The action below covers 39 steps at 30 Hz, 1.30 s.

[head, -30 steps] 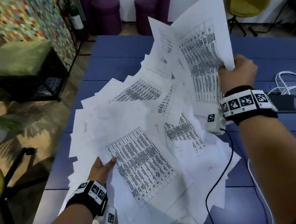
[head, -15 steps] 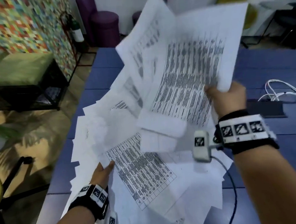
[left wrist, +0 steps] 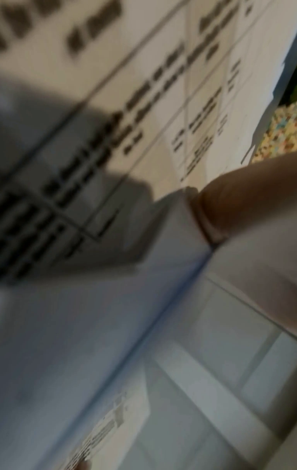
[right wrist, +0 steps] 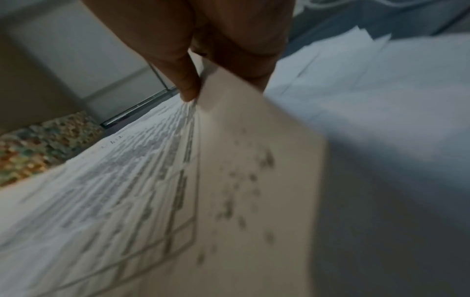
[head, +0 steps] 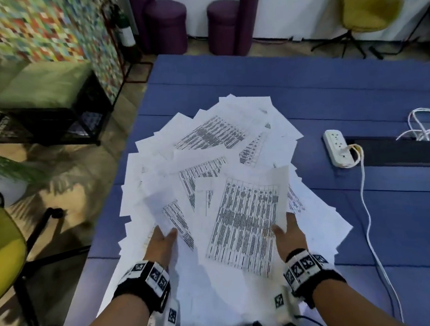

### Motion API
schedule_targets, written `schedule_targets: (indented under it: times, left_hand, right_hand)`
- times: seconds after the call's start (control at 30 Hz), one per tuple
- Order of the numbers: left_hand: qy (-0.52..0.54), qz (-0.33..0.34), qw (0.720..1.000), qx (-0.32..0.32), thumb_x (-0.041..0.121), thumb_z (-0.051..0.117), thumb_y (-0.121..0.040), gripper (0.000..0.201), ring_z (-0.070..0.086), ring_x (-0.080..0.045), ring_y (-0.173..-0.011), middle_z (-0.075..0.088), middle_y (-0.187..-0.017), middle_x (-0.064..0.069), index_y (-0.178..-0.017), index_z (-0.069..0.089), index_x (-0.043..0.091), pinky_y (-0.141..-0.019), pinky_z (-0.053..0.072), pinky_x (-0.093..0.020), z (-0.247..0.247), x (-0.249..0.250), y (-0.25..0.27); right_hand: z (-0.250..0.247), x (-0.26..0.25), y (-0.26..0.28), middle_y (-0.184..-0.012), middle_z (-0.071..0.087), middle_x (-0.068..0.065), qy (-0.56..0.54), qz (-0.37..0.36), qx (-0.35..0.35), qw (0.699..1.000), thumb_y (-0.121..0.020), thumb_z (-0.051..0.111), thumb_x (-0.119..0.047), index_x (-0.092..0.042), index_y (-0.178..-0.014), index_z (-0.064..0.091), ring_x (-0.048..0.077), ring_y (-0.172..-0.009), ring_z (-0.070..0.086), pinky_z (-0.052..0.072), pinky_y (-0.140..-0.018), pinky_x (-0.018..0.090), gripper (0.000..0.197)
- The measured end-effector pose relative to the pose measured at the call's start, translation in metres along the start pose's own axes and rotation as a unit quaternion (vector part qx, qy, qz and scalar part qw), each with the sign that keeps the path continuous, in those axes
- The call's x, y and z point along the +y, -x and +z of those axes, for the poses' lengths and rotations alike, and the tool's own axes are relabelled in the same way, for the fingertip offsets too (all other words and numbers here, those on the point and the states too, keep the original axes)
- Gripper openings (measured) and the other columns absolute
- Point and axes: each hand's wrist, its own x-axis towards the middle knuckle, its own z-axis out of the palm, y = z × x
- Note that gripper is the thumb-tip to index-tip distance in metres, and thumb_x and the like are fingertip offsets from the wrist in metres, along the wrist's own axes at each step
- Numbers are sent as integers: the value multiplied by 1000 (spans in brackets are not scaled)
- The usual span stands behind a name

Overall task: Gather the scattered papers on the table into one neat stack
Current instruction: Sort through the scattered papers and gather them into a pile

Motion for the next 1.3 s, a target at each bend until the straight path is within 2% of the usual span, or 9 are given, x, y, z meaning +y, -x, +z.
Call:
schedule_targets:
  times: [0.1,0.2,0.5,0.63,0.73,0.87,1.03,1.23,1.3]
  left_hand:
    - [-95,50,994,-3,15,53,-99,49,40,-36,-136,44,-145,-19,-143,39,-2,-108,32,-38,-4,0,-4]
    - [-126,57,990,-11,16,56,-97,41,50,-40,-125,56,-131,-24,-133,49,-4,-106,39,-47,-10,6,-6]
    - [-82,83,988,-97,58,58,-88,71,47,-21,-129,52,-141,-6,-143,42,17,-109,34,-36,23,12,20]
    - [-74,82,989,-99,19,78,-81,54,60,-26,-112,64,-120,-3,-127,49,24,-99,45,-42,25,8,20]
    - [-43,59,994,-77,11,78,-81,60,59,-32,-115,62,-127,-12,-133,50,14,-100,45,-46,17,9,17]
    - [93,-12,995,-11,-5,71,-82,81,36,-35,-139,32,-153,-15,-149,27,8,-111,33,-44,6,9,12]
    - [93,-77,991,-58,29,96,-50,117,49,-49,-124,39,-143,-34,-141,33,-9,-96,46,-53,4,7,17]
    - [16,-12,999,-41,54,96,-37,135,46,-33,-132,44,-148,-16,-145,35,1,-112,34,-49,8,0,19]
    - [-6,-23,999,-34,39,91,-63,106,45,-35,-133,44,-147,-18,-144,37,-1,-112,33,-47,3,0,19]
  right_hand:
    - [-14,0,-12,-130,54,21,67,2,18,998,-98,46,-11,-2,-135,45,34,-116,53,41,-95,36,38]
    - [-23,2,-30,-126,54,22,125,4,2,992,-97,46,-9,3,-121,53,36,-115,52,41,-95,36,28]
    - [28,-31,-14,-132,39,18,92,-17,-84,992,-94,55,-21,-5,-133,43,33,-113,53,43,-96,34,44]
    - [29,-36,-12,-129,44,15,88,-19,-72,993,-91,60,-29,-9,-130,47,30,-116,49,41,-92,30,47]
    - [11,-26,-23,-134,40,11,130,50,42,989,-87,62,-36,-17,-133,44,30,-125,39,41,-96,46,53]
    - [2,-15,-28,-133,34,11,204,51,26,977,-85,64,-41,-18,-134,43,29,-125,35,43,-96,48,58]
    - [21,-22,-15,-134,29,8,219,-25,-54,974,-83,66,-43,-21,-133,43,27,-127,31,43,-99,43,59]
    - [19,-24,-18,-128,39,8,111,-35,-70,991,-81,69,-38,-21,-127,51,24,-110,48,46,-91,34,52]
    - [11,-22,-24,-129,42,8,145,-19,-9,989,-82,68,-40,-21,-129,48,26,-119,42,45,-93,40,54]
